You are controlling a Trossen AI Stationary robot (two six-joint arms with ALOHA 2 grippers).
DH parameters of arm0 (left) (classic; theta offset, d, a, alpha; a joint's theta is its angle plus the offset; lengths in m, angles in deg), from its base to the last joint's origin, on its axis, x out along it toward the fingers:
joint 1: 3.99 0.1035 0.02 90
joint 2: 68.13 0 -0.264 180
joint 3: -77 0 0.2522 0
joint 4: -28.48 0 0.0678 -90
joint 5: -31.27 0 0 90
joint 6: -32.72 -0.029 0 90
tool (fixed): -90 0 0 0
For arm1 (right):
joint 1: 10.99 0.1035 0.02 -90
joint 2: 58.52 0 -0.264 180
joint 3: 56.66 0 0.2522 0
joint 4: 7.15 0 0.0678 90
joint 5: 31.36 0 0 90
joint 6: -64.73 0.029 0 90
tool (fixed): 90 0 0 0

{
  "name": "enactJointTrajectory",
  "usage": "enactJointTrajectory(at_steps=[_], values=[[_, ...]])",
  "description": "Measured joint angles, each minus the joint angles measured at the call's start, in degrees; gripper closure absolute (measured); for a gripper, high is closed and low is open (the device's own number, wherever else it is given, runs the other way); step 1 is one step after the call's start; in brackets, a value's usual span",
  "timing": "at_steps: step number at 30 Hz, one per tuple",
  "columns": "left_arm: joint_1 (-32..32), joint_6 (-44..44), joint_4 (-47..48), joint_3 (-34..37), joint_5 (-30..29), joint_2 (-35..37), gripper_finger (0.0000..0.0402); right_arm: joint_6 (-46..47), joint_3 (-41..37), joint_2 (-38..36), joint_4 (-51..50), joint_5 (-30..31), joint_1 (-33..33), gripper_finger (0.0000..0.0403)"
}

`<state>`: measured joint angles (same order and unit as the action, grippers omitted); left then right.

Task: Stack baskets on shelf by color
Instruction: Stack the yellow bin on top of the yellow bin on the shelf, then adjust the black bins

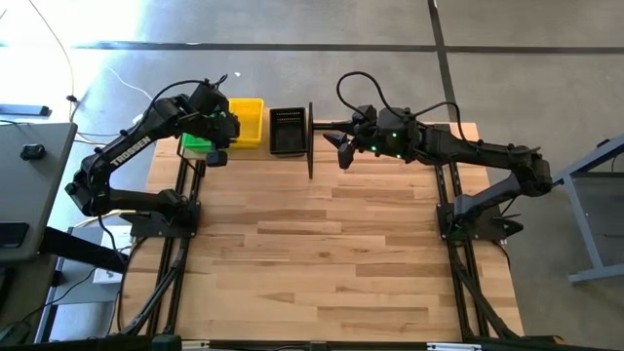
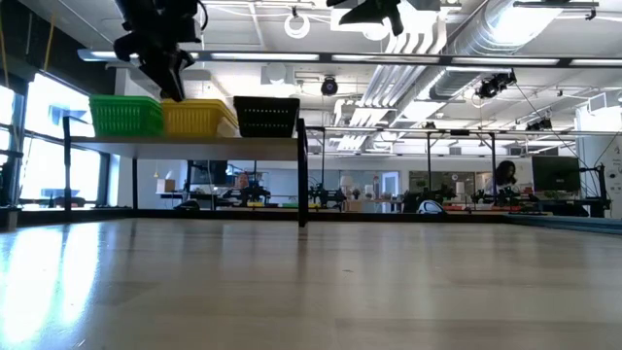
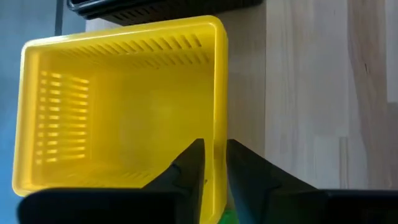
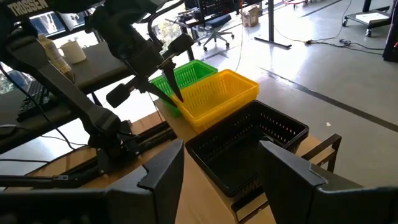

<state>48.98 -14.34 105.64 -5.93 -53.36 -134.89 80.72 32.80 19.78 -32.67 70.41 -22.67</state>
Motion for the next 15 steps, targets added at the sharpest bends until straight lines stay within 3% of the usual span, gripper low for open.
enactJointTrajectory(at_steps=[6, 15], values=[[-0.21, 3.33, -0.25, 0.0, 0.84, 0.05, 0.0321, 0.0, 0.0, 0.0, 0.0, 0.0, 0.0, 0.0217], [-1.21, 10.21, -0.85, -2.22, 3.53, 3.49, 0.0323, 0.46, 0.0, 0.0, 0.01, 0.02, 0.0, 0.0217]])
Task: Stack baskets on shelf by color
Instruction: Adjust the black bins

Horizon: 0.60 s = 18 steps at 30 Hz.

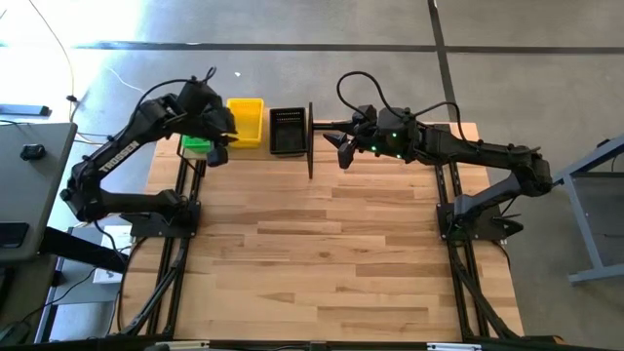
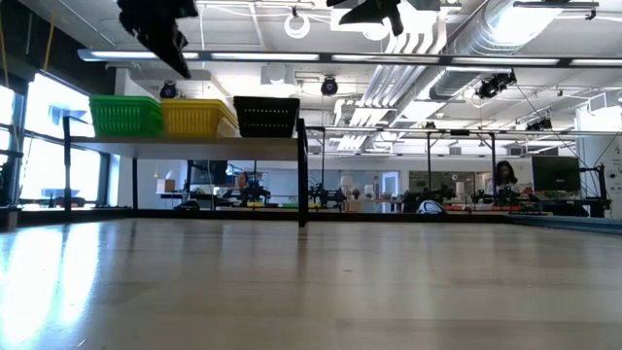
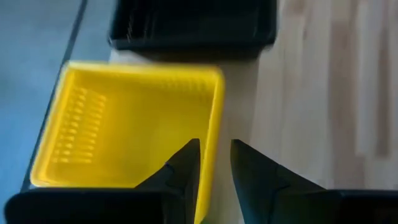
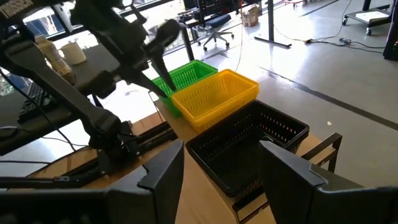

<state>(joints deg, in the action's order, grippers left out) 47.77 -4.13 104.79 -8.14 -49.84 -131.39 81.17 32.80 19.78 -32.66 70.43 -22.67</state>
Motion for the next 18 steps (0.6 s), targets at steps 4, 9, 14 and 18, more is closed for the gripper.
enactJointTrajectory(at_steps=[4, 9, 14, 18], values=[[-1.66, 6.16, -2.08, -0.63, 4.01, 2.48, 0.0323, 0.17, 0.0, 0.0, 0.0, 0.0, 0.02, 0.0217], [-5.18, 12.95, -2.52, -0.57, 6.35, 5.77, 0.0323, 2.92, 0.0, 0.0, 0.01, 0.02, 0.02, 0.0217], [-10.88, 19.97, -7.17, 3.26, 11.09, 10.66, 0.0323, 4.09, 0.0, 0.02, 0.0, -0.15, 1.43, 0.0217], [-15.24, 25.54, -15.58, 9.34, 9.67, 15.33, 0.0323, 5.19, 0.0, 0.02, 0.02, 0.9, 3.21, 0.0217]])
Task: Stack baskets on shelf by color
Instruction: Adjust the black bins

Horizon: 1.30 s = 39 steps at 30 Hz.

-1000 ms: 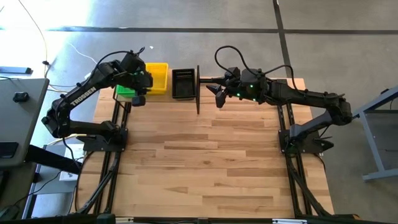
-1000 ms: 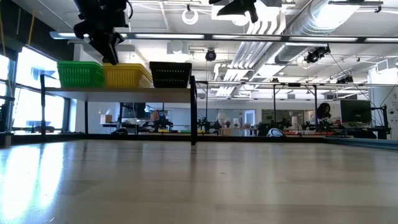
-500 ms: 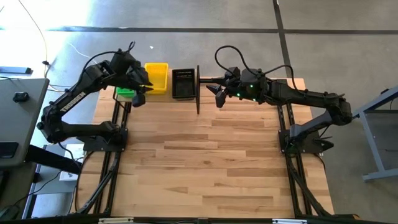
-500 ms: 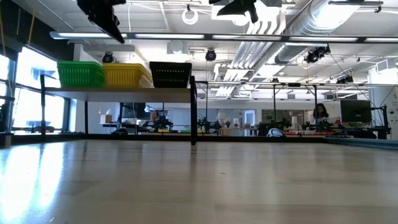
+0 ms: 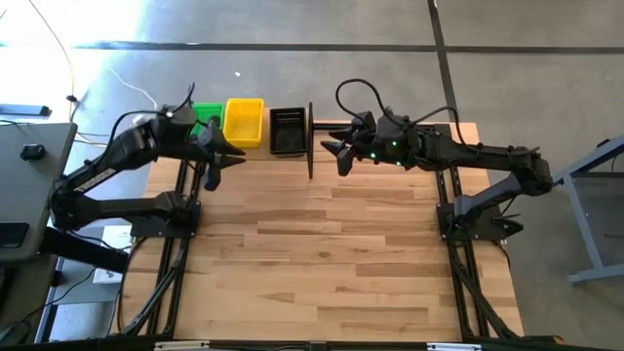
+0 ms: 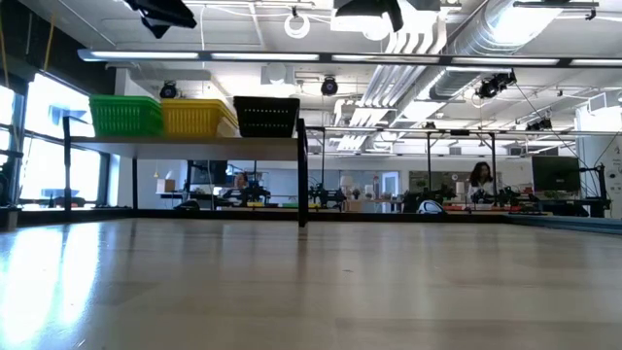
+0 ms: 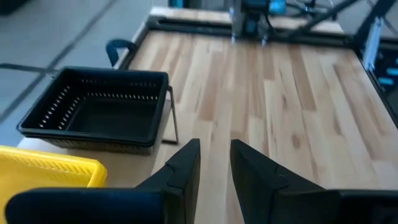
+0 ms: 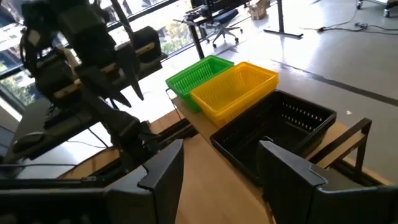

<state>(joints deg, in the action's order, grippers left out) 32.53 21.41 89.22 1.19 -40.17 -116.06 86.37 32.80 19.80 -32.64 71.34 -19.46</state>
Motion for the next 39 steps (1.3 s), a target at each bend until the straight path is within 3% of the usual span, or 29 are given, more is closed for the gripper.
enactJointTrajectory(at_steps=[4, 9, 21, 30, 39], values=[[-3.32, 4.92, -6.67, 5.87, -4.26, 3.27, 0.0323, 1.78, 0.0, 0.02, 0.0, 1.25, 1.43, 0.0217], [-7.02, 6.76, -10.57, 9.93, -5.31, 4.47, 0.0323, 4.03, -0.01, 1.23, 1.98, 1.26, 3.01, 0.0217], [-17.14, 9.2, -11.38, 9.9, -13.76, 4.65, 0.0323, 6.89, -0.04, 11.91, 9.74, 1.35, 4.13, 0.0217], [-19.72, 8.71, -11.19, 9.9, -19.45, 4.67, 0.0323, 8.08, -0.04, 18.53, 11.57, 4.14, 3.88, 0.0217], [-19.7, 8.71, -10.2, 9.9, -19.4, 4.67, 0.0323, 11.62, -0.04, 19.73, 4.6, 15.26, 3.87, 0.0218]])
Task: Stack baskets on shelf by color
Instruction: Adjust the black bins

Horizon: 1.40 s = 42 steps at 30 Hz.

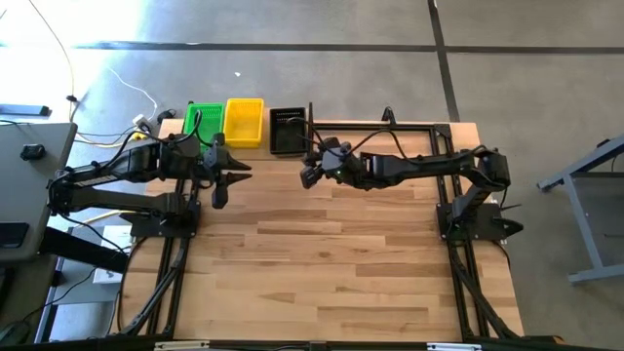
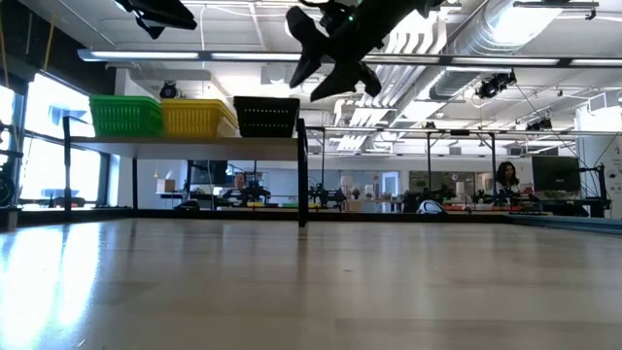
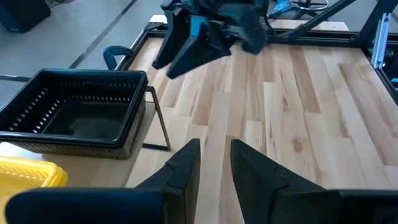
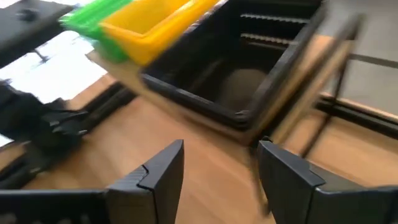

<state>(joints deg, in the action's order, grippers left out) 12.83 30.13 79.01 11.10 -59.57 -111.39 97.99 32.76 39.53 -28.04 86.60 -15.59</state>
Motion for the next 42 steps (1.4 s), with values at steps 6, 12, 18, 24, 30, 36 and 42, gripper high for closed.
enactJointTrajectory(at_steps=[6, 12, 18, 24, 30, 36, 42], values=[[0.0, -0.01, 0.06, -0.02, -0.28, 0.0, 0.0323, 1.67, 0.0, -0.17, -2.88, 3.66, -0.92, 0.0218], [0.02, -0.17, 0.06, -0.02, -1.49, 0.0, 0.0323, 5.0, 0.0, -0.17, -5.08, 4.74, -2.59, 0.0218], [0.02, -0.17, 0.2, -0.02, -1.53, 0.0, 0.0323, 6.79, 0.0, -0.19, -7.07, 3.33, -4.42, 0.0218], [0.02, -0.17, 0.24, -0.02, -1.54, 0.0, 0.0323, 6.83, 0.0, -0.04, -6.77, -0.12, -5.57, 0.0218], [0.02, -0.15, 0.24, -0.02, -1.55, 0.0, 0.0323, 6.57, 0.02, 0.25, -4.2, -1.78, -5.55, 0.0218], [0.02, -0.13, 0.22, -0.02, -2.84, 0.0, 0.0323, 5.44, 0.02, 0.25, -2.45, -2.09, -5.55, 0.0218], [0.02, -0.13, 0.21, -0.02, -3.1, 0.0, 0.0323, 5.3, 0.02, 0.25, -1.57, -3.26, -5.93, 0.0218]])
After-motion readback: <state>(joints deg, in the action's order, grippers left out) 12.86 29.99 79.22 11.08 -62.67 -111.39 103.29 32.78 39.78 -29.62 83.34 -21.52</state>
